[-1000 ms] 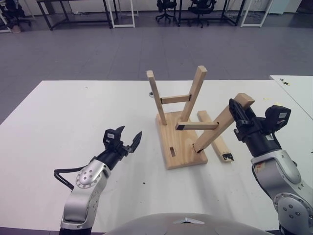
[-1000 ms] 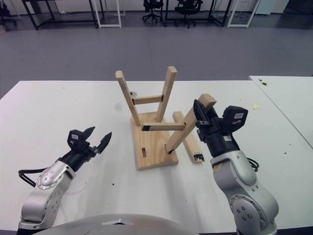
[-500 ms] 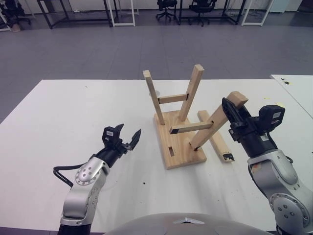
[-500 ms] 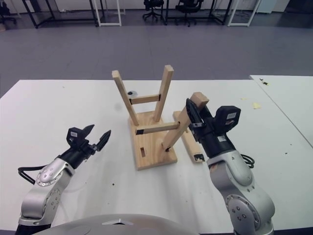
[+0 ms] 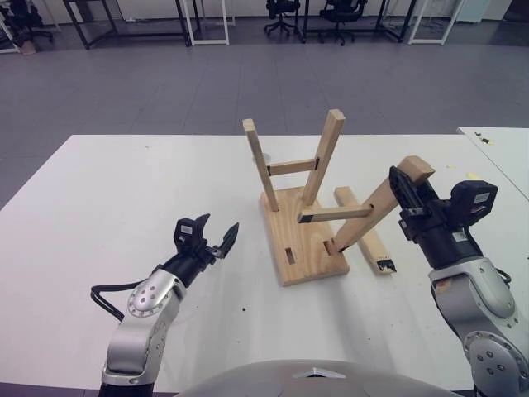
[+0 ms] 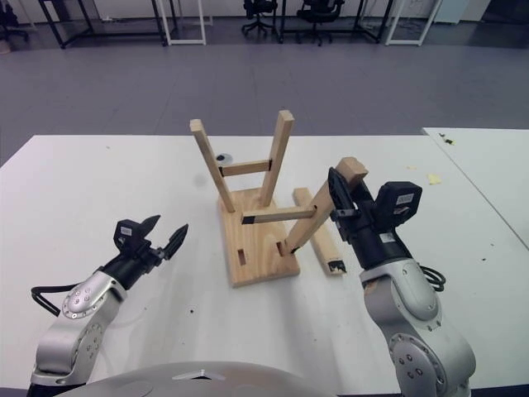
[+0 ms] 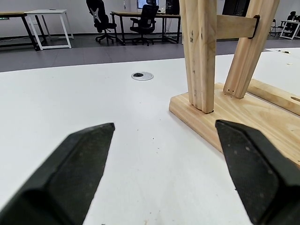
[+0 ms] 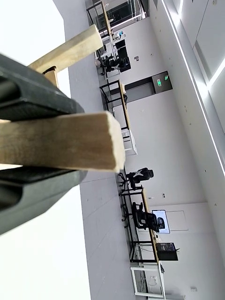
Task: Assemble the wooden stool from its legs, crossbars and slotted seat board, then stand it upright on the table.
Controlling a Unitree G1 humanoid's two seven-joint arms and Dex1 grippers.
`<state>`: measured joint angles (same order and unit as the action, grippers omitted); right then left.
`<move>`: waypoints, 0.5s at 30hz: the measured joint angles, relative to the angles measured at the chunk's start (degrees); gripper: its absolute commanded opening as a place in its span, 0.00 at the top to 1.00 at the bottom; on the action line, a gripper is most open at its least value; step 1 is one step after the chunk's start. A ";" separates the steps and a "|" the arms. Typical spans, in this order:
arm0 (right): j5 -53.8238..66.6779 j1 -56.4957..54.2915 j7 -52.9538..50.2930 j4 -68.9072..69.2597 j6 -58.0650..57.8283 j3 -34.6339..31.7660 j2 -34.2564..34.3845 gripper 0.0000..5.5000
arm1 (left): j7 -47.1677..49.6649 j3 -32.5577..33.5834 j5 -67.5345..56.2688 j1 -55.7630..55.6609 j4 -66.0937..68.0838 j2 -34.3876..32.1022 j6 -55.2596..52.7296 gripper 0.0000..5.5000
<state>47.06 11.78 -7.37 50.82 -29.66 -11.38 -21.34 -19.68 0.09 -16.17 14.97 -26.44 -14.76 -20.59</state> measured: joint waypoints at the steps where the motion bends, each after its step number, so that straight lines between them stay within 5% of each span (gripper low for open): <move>1: 0.62 -0.16 -0.57 0.07 -0.37 -0.15 0.03 0.81 | 0.06 -0.05 0.01 0.06 0.00 0.01 0.00 0.28; 7: 9.51 -1.70 -3.36 0.13 -3.06 -1.22 0.24 0.81 | 0.33 -0.51 0.03 0.36 0.00 0.40 0.06 0.28; 15: 5.84 -1.81 -2.06 -0.20 -2.40 0.45 -0.06 0.81 | 0.31 -0.94 0.22 0.31 0.01 1.02 0.15 0.28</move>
<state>52.90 9.97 -9.44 50.62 -32.06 -10.93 -21.39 -19.37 -0.84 -15.95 15.28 -26.43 -13.75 -20.44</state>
